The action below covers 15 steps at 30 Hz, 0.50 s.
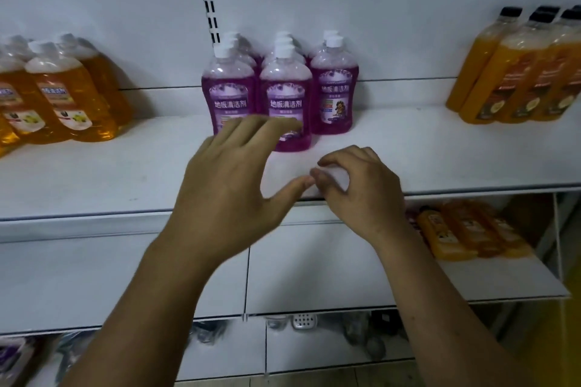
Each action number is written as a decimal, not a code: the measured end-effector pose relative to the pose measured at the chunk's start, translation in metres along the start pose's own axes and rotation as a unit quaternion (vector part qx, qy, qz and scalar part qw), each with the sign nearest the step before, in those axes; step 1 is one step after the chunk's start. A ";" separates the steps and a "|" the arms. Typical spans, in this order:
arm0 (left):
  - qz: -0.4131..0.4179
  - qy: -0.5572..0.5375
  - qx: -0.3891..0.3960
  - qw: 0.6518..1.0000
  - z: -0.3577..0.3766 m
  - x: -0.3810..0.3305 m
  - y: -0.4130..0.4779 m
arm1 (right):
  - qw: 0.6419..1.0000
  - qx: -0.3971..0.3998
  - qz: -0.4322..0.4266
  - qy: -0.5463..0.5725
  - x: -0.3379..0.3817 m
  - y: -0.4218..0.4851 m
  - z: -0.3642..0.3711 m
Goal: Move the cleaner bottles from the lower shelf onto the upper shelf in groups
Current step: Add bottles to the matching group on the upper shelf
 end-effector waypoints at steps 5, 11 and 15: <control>0.009 -0.126 0.081 0.989 0.046 -0.012 -0.052 | 0.976 -0.112 0.013 0.188 -0.014 -0.046 -0.042; -0.103 -0.233 0.249 0.934 0.162 0.034 -0.107 | 0.965 -0.107 0.176 0.163 -0.081 -0.141 -0.028; -0.159 -0.277 0.307 0.896 0.244 0.062 -0.124 | 0.942 0.003 0.310 0.131 -0.149 -0.186 0.012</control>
Point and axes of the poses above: each hand's wrist, its own y-axis towards the middle knuckle, its own z-axis out of the palm, x = y × z, the point moved 10 cm from there along y, towards the middle knuckle, and after that the axes turned 13 degrees about -y, right-handed, at the moved point
